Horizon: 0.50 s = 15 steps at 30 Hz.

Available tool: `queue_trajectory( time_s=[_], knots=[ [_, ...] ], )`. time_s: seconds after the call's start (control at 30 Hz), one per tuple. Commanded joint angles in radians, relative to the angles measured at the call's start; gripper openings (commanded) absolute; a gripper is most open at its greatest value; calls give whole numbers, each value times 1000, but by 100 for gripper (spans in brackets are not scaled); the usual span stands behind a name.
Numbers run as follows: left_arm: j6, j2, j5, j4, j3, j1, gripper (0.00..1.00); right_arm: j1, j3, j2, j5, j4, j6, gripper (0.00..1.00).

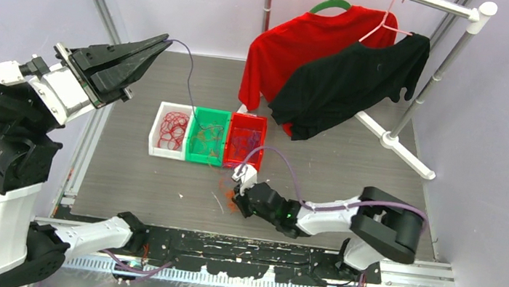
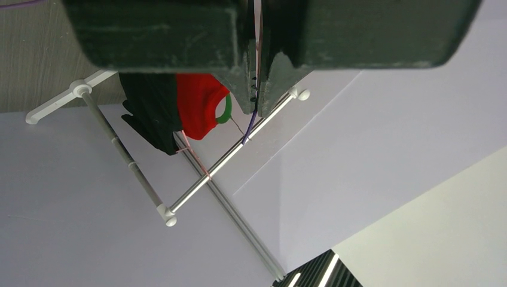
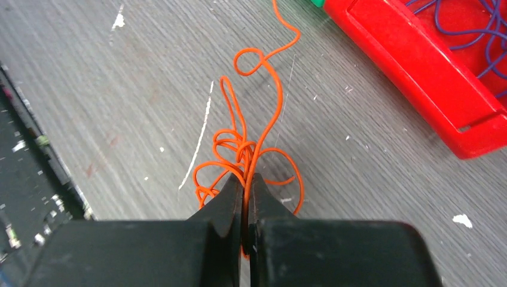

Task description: Untangle the cables

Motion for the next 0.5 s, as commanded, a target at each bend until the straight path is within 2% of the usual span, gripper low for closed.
queue_trajectory(
  time_s=[0.0,0.27,0.47],
  knots=[
    [9,11,-18,24,-10,-3,0,0,-54,-134,-37,-5,31,3],
    [27,34,-58,48,-58,-2,0,2,-121,-326,-91,-165,16,1],
    [33,57,-71,58,-68,-2,0,3,-210,-468,-22,-225,106,1]
  ],
)
